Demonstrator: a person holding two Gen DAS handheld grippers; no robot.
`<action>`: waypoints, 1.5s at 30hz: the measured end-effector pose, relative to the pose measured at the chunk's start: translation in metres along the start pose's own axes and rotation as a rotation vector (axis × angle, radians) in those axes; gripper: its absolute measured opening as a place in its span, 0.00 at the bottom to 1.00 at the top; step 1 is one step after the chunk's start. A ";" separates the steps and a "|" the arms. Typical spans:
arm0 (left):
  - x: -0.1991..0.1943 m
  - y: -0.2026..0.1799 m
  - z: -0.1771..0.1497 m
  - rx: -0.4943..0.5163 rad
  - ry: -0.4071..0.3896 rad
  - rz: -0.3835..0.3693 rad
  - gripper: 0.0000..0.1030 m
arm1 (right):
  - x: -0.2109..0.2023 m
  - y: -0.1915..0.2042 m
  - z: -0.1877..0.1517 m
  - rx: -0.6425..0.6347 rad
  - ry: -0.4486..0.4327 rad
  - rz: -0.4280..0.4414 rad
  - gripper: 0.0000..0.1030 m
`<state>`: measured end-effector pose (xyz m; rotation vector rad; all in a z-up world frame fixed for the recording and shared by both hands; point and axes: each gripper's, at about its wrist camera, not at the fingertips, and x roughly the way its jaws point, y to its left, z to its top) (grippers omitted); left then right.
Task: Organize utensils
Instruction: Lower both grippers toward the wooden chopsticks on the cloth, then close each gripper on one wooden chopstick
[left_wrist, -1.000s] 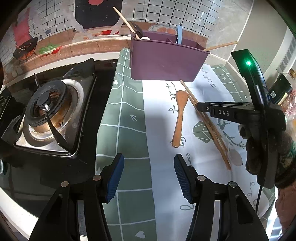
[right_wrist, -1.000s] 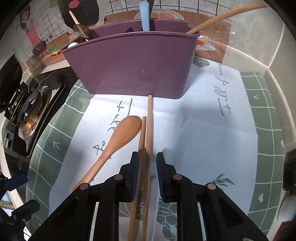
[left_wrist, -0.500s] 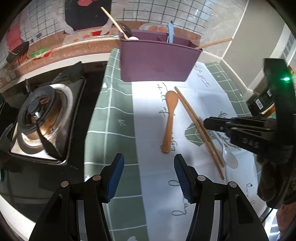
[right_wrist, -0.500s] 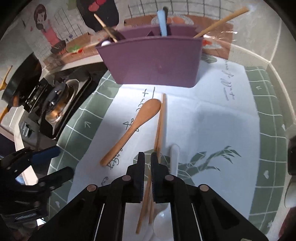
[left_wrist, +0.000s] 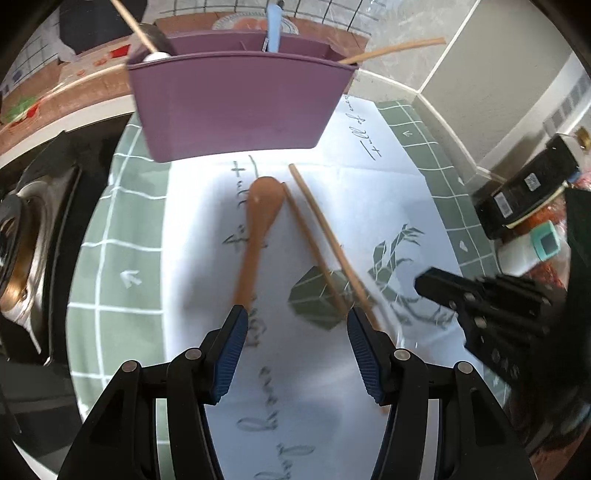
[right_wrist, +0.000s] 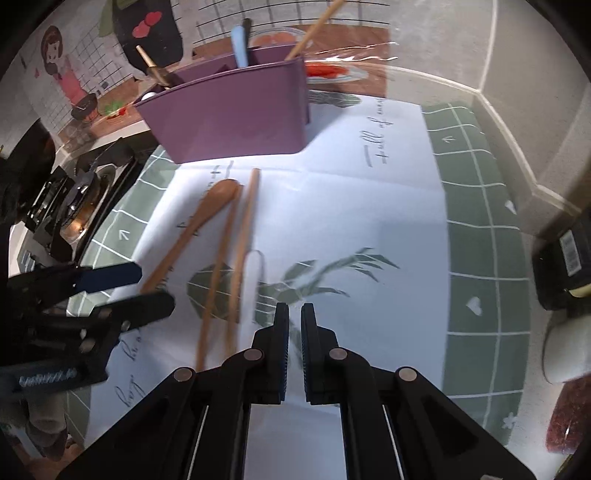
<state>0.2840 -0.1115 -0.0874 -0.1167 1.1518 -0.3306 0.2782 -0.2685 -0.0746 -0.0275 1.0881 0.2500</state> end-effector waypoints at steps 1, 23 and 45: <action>0.004 -0.003 0.003 -0.004 0.011 0.002 0.55 | -0.001 -0.003 -0.001 0.002 -0.005 -0.007 0.06; 0.025 -0.002 0.005 -0.041 0.022 0.033 0.12 | -0.012 -0.024 -0.014 0.057 -0.040 -0.087 0.36; -0.052 0.082 -0.058 -0.108 -0.047 0.073 0.12 | 0.051 0.057 0.047 -0.123 0.002 -0.020 0.41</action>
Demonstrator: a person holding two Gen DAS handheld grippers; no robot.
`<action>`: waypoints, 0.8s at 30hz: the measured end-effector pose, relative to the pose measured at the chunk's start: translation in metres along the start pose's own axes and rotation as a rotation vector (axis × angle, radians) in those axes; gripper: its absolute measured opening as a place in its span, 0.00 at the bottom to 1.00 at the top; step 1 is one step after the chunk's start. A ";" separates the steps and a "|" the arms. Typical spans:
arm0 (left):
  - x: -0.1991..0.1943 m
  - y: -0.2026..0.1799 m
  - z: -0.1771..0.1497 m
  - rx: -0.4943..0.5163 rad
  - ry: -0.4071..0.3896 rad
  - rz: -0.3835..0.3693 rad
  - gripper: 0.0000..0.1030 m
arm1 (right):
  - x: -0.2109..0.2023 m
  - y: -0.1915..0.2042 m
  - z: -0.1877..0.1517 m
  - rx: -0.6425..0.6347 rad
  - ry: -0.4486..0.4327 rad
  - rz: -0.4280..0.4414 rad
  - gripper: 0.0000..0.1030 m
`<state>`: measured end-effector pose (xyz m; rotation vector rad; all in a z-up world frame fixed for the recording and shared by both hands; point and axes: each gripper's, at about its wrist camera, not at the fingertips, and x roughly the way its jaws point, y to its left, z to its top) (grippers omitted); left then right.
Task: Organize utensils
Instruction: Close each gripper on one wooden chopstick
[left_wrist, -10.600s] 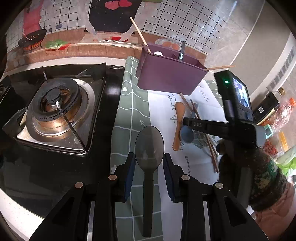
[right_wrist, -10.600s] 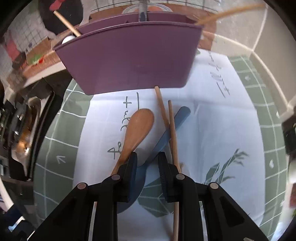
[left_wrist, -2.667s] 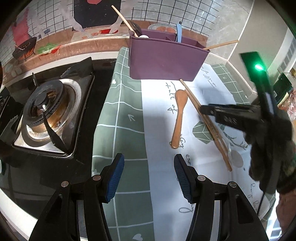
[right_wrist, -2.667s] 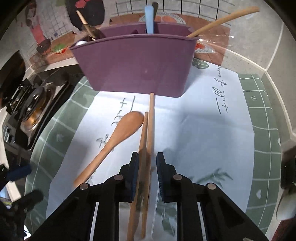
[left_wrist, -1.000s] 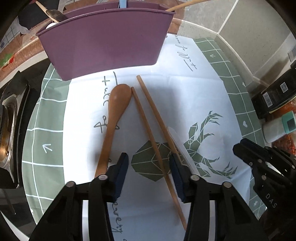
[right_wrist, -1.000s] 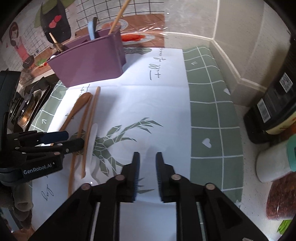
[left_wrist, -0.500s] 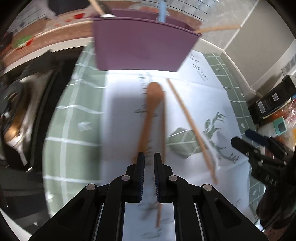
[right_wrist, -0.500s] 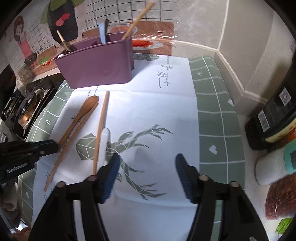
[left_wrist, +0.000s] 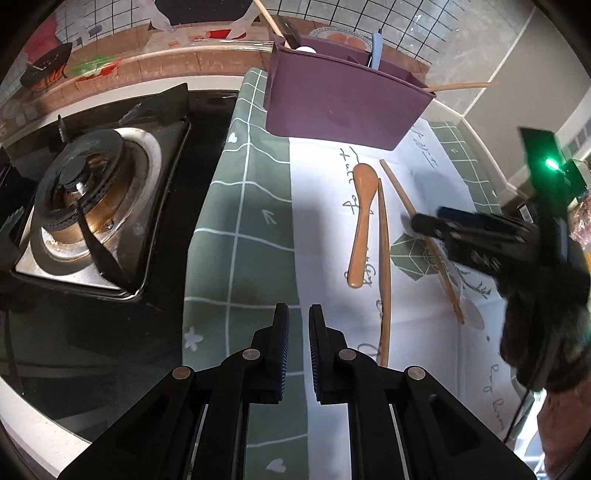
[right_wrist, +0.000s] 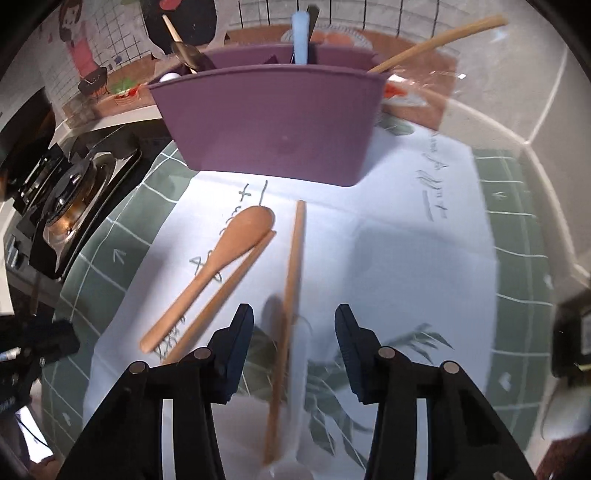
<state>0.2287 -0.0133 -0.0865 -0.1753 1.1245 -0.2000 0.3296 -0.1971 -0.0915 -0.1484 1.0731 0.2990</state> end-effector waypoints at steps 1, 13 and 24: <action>-0.001 0.002 -0.001 -0.006 -0.001 0.000 0.12 | 0.003 0.001 0.002 -0.005 0.003 -0.002 0.41; 0.016 -0.032 0.021 0.111 0.078 -0.060 0.29 | -0.009 -0.001 -0.007 -0.010 0.043 0.040 0.05; 0.065 -0.093 0.055 0.251 0.172 -0.025 0.29 | -0.038 -0.043 -0.031 0.079 0.009 0.048 0.06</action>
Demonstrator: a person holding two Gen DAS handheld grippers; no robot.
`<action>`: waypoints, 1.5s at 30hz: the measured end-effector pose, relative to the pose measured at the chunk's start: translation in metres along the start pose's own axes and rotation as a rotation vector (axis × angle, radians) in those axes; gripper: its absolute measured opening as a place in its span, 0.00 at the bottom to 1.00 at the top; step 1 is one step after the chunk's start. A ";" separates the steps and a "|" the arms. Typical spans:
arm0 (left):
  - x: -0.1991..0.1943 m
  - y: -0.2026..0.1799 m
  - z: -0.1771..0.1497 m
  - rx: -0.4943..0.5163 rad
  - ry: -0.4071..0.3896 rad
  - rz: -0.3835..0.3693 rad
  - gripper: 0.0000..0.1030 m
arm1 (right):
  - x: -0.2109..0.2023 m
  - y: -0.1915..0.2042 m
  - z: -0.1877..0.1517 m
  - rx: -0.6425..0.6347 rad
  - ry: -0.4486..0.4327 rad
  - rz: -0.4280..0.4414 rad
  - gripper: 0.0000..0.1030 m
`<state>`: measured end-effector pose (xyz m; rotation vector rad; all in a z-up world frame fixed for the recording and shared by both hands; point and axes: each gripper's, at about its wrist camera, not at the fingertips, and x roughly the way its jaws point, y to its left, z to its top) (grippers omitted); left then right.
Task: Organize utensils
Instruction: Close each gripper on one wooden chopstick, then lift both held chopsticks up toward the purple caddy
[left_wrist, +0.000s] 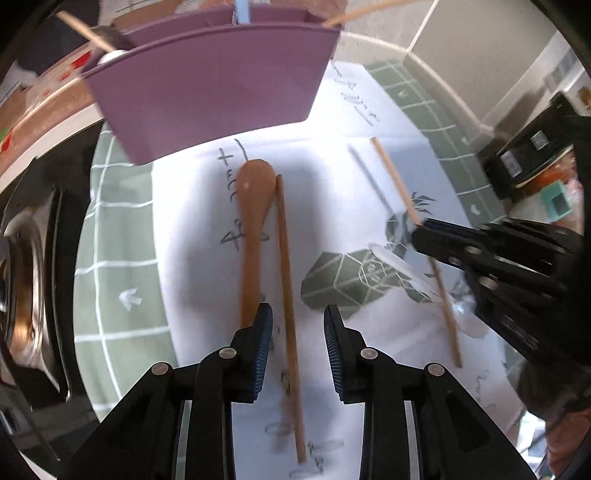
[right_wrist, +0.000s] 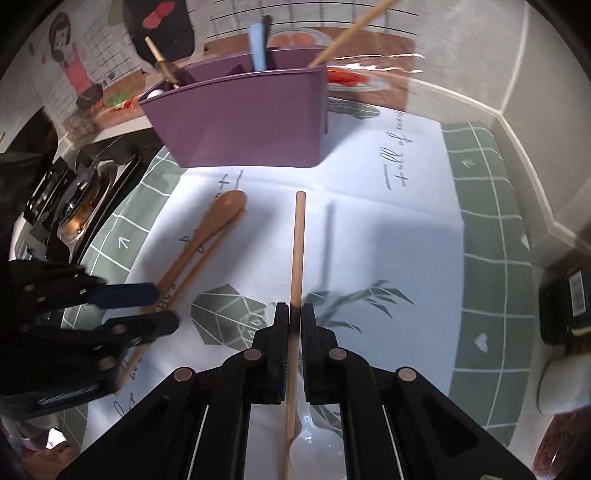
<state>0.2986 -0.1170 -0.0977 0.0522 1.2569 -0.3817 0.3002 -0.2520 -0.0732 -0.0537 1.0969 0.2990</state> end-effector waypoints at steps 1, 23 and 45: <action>0.005 -0.002 0.005 -0.001 0.012 0.012 0.29 | -0.001 -0.002 0.000 0.002 -0.001 0.003 0.06; -0.069 0.044 -0.041 -0.200 -0.253 -0.039 0.06 | 0.000 0.027 0.004 0.005 0.050 0.121 0.13; -0.119 0.075 -0.076 -0.264 -0.453 -0.004 0.06 | 0.051 0.096 0.021 -0.061 0.135 -0.078 0.06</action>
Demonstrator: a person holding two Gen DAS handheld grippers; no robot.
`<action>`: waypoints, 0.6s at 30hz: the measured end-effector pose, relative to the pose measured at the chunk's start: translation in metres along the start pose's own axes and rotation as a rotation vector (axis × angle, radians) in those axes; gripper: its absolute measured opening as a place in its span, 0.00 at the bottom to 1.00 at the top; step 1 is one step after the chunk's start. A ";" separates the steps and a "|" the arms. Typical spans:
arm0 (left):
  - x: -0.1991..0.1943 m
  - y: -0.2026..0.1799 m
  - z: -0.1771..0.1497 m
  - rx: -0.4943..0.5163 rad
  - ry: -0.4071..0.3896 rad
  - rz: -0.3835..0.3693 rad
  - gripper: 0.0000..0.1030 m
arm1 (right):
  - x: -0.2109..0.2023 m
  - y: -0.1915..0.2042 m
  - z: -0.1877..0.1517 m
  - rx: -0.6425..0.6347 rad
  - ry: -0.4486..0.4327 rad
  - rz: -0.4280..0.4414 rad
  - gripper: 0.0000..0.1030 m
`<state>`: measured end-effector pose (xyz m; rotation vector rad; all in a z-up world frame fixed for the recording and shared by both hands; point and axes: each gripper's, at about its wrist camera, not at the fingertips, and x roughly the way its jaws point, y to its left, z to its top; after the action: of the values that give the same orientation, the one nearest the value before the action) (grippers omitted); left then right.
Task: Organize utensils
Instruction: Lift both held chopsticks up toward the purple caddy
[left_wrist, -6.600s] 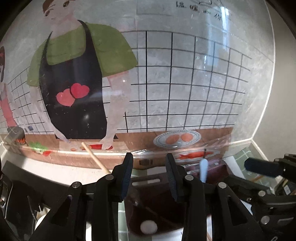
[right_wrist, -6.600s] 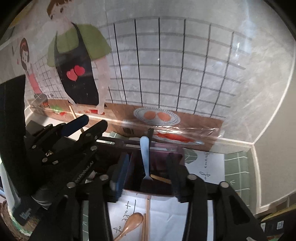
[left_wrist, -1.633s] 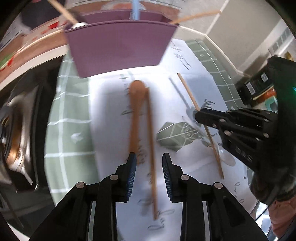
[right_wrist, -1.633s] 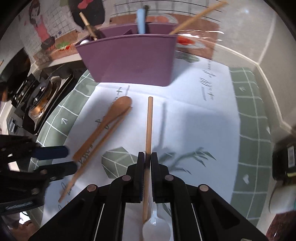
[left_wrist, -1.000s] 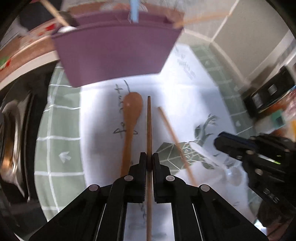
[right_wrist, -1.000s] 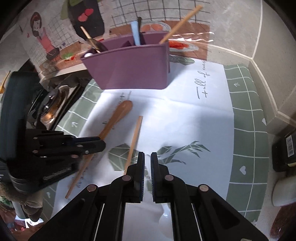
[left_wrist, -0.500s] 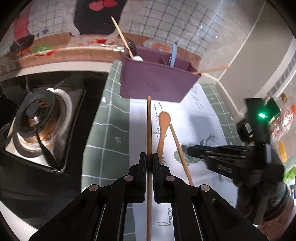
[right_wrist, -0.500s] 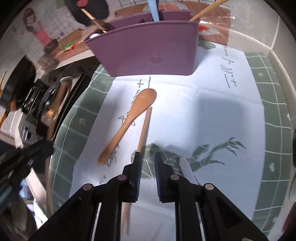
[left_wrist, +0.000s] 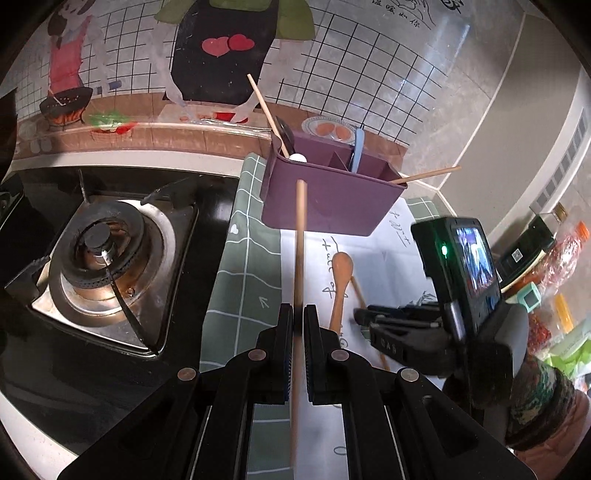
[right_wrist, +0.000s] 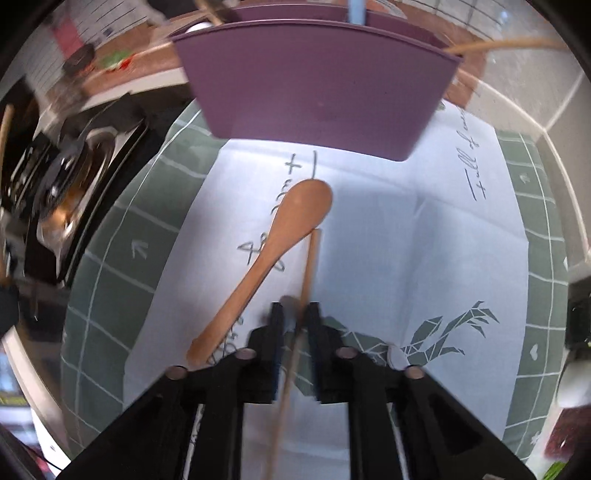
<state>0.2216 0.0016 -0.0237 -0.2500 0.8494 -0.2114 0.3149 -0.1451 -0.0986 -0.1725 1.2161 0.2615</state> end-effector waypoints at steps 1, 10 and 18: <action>0.001 0.000 0.000 0.000 0.000 -0.003 0.06 | -0.003 -0.001 -0.003 -0.004 -0.003 0.006 0.05; 0.005 -0.011 0.004 0.045 0.006 -0.032 0.06 | -0.056 -0.021 -0.027 0.028 -0.116 0.051 0.04; 0.046 -0.007 0.008 0.016 0.214 -0.040 0.08 | -0.070 -0.042 -0.037 0.097 -0.131 0.086 0.04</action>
<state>0.2566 -0.0167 -0.0494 -0.2318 1.0550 -0.2857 0.2711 -0.2032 -0.0454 -0.0186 1.1050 0.2831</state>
